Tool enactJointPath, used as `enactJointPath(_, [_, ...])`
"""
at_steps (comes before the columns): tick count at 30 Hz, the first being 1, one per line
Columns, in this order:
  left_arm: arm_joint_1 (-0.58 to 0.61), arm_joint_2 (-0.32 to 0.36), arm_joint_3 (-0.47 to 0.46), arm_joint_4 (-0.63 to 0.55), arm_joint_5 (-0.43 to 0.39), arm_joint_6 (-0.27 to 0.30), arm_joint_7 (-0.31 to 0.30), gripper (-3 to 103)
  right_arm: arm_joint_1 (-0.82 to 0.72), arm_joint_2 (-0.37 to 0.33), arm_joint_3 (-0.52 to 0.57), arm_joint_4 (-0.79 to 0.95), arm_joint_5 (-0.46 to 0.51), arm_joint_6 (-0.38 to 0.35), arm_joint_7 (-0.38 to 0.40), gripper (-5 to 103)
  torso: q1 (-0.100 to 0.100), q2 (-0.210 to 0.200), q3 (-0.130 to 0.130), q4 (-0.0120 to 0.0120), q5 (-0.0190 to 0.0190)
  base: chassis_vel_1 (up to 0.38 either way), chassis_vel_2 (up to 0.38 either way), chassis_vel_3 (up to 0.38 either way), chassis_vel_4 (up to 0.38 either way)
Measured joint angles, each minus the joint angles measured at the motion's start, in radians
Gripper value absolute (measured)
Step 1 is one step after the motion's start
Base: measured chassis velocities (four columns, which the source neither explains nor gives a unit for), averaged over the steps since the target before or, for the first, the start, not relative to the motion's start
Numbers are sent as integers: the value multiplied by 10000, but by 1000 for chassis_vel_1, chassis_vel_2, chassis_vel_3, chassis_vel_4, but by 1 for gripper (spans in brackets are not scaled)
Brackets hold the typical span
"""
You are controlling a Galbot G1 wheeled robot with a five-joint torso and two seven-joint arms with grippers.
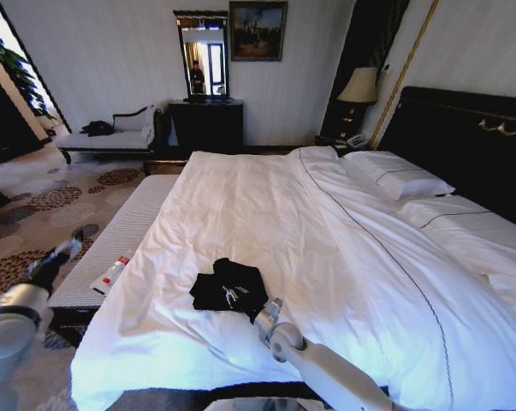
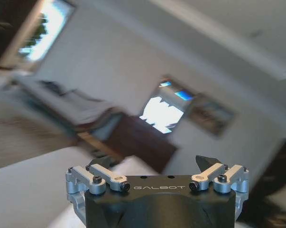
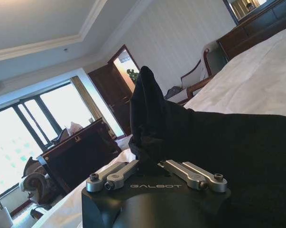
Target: Fold the clothes on the bed.
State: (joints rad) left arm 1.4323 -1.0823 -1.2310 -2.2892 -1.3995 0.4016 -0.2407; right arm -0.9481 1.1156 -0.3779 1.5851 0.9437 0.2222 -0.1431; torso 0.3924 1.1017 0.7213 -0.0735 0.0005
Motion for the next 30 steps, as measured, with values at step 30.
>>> enactJointPath(30, [372, -204, 198, -661, 644, 20, 72, 100, 210, 884, -758, -162, 8, -38, 406, 4, 0, 0, 0, 3, -5, 0, 0, 0, 0])
